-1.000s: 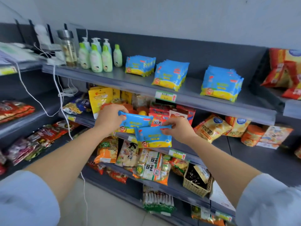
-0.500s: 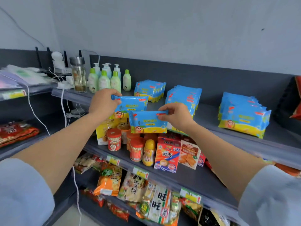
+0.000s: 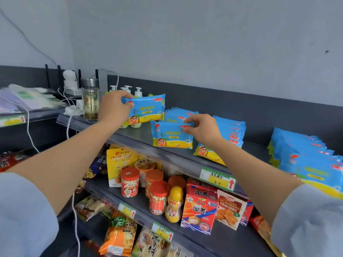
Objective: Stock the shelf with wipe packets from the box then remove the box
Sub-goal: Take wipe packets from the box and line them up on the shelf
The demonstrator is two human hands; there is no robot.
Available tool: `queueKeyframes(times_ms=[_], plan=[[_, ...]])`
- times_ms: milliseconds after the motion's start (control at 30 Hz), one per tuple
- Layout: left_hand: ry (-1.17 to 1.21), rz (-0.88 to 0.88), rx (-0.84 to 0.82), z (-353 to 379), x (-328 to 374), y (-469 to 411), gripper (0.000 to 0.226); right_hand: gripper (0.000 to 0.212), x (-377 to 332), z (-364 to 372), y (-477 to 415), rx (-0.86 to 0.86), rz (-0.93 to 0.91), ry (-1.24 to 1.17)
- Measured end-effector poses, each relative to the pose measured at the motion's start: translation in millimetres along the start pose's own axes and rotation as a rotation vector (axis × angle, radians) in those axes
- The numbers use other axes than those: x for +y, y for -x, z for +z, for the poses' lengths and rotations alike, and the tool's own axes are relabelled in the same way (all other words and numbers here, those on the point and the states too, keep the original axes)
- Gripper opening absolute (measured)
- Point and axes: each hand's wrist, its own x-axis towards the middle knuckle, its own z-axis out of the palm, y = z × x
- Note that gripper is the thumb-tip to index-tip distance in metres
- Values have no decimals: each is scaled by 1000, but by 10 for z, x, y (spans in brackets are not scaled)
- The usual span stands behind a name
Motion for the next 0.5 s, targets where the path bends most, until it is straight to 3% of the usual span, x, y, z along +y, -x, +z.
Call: queueKeyframes(times_ms=[300,500], plan=[[88,61,-4,173,-237,-619,17,30,-19,380,-548,53,123,183],[160,85,-112,332,-437,-834,17,31,133,617,-858,42,284,212]])
